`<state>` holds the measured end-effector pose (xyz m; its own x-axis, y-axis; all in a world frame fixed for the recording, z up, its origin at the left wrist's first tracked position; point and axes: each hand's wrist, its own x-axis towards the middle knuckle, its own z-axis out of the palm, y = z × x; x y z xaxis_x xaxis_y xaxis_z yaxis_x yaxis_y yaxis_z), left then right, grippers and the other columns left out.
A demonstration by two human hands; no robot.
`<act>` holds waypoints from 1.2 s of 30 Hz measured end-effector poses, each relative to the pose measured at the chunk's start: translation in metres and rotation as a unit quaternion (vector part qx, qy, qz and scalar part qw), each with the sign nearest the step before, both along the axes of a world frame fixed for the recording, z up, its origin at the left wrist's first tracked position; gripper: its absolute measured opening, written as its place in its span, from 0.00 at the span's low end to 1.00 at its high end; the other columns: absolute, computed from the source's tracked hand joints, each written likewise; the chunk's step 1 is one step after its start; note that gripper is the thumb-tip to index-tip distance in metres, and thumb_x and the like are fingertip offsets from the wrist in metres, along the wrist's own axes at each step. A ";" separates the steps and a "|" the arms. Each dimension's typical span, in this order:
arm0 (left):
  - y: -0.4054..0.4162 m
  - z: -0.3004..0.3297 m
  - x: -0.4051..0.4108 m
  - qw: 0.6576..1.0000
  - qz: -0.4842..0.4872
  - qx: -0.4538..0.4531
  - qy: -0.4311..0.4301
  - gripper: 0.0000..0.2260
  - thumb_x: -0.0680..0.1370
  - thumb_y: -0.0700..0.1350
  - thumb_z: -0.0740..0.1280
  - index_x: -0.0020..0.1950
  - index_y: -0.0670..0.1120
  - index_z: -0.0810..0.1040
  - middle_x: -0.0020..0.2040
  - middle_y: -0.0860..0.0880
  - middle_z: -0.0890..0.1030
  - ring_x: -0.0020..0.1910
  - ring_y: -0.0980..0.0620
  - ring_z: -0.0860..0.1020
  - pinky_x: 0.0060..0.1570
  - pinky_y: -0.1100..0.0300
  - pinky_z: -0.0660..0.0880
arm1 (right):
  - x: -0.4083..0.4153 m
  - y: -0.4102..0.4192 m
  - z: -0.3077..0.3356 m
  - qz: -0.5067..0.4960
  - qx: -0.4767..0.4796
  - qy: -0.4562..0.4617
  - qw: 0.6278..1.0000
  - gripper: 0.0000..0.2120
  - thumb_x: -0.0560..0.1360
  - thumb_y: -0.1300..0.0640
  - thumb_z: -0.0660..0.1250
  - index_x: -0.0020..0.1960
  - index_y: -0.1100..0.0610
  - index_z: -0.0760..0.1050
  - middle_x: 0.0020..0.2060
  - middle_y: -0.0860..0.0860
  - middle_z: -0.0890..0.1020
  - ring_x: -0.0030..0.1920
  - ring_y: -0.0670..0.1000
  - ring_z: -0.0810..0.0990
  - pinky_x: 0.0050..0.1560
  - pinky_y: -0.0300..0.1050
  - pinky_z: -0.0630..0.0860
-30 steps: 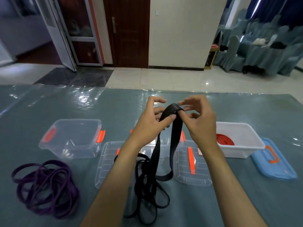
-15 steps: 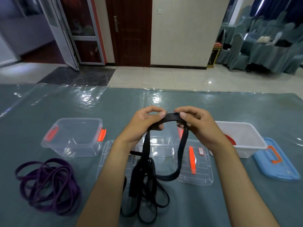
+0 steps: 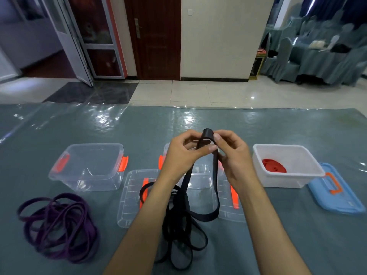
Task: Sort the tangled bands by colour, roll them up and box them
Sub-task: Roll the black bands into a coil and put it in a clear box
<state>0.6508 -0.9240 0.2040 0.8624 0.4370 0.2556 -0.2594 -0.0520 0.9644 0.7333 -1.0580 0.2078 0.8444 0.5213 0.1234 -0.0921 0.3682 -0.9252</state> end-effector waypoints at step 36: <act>0.022 0.001 0.015 0.944 0.049 0.327 -0.001 0.14 0.78 0.44 0.78 0.62 0.47 0.86 0.51 0.50 0.84 0.51 0.54 0.82 0.56 0.58 0.81 | 0.019 0.004 0.017 -0.068 -0.179 -0.092 0.977 0.12 0.74 0.56 0.80 0.53 0.57 0.82 0.38 0.61 0.86 0.39 0.55 0.88 0.41 0.42 0.84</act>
